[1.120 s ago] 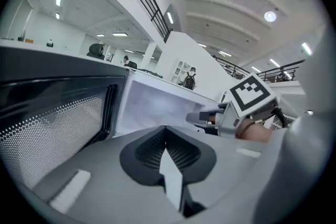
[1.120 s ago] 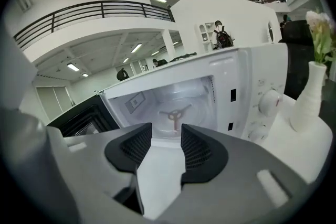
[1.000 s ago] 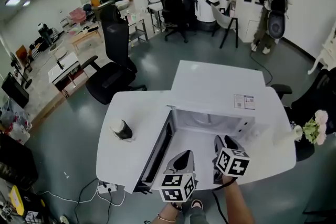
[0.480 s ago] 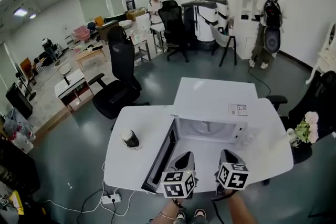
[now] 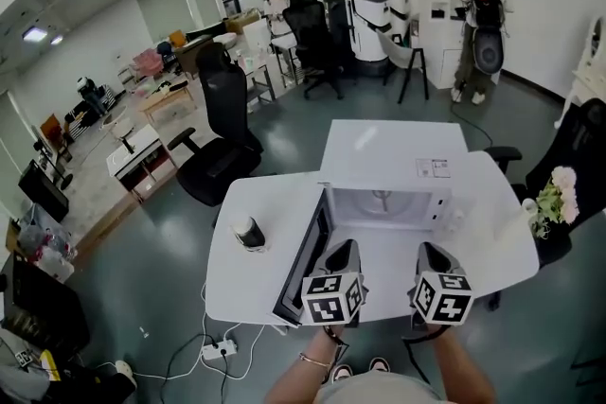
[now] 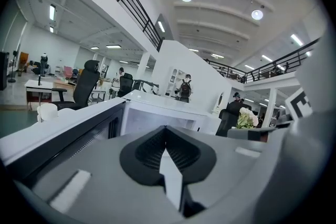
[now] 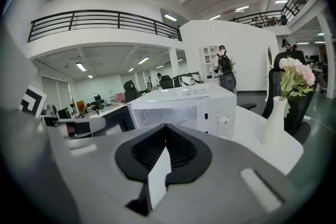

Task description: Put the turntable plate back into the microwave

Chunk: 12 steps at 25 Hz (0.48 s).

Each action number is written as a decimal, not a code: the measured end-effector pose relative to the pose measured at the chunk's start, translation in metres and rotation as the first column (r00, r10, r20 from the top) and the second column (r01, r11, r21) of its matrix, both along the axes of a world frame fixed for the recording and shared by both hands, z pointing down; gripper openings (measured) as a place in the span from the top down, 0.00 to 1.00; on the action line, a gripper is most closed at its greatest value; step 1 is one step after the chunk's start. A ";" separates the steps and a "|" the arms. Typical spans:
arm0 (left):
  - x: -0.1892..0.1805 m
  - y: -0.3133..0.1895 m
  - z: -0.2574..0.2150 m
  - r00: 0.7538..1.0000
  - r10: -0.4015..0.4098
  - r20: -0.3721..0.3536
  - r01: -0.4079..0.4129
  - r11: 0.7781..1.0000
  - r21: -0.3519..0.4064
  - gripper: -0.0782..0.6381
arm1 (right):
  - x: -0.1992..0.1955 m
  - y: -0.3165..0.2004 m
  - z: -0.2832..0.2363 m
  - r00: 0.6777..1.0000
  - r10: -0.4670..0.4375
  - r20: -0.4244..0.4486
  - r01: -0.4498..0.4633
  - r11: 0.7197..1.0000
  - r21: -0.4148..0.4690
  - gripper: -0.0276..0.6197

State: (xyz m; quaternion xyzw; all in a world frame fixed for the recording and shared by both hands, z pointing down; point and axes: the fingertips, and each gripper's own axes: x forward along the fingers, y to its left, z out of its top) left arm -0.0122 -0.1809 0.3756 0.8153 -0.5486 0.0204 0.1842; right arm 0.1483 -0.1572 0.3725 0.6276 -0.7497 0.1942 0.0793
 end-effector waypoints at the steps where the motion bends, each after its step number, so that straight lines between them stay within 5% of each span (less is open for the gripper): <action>1: 0.000 0.001 0.000 1.000 0.002 0.002 -0.002 1.000 0.000 0.89 | 0.002 0.001 0.001 1.000 0.006 0.001 -0.006 1.000 -0.002 0.94; 6: 0.003 0.003 0.000 1.000 0.011 0.004 -0.011 1.000 -0.002 0.89 | 0.005 0.005 0.008 0.999 0.028 0.025 -0.027 1.000 -0.015 0.94; 12: 0.002 0.005 0.000 1.000 0.020 0.011 -0.020 1.000 -0.004 0.89 | -0.001 0.008 0.001 0.999 0.012 -0.053 -0.012 1.000 0.000 0.94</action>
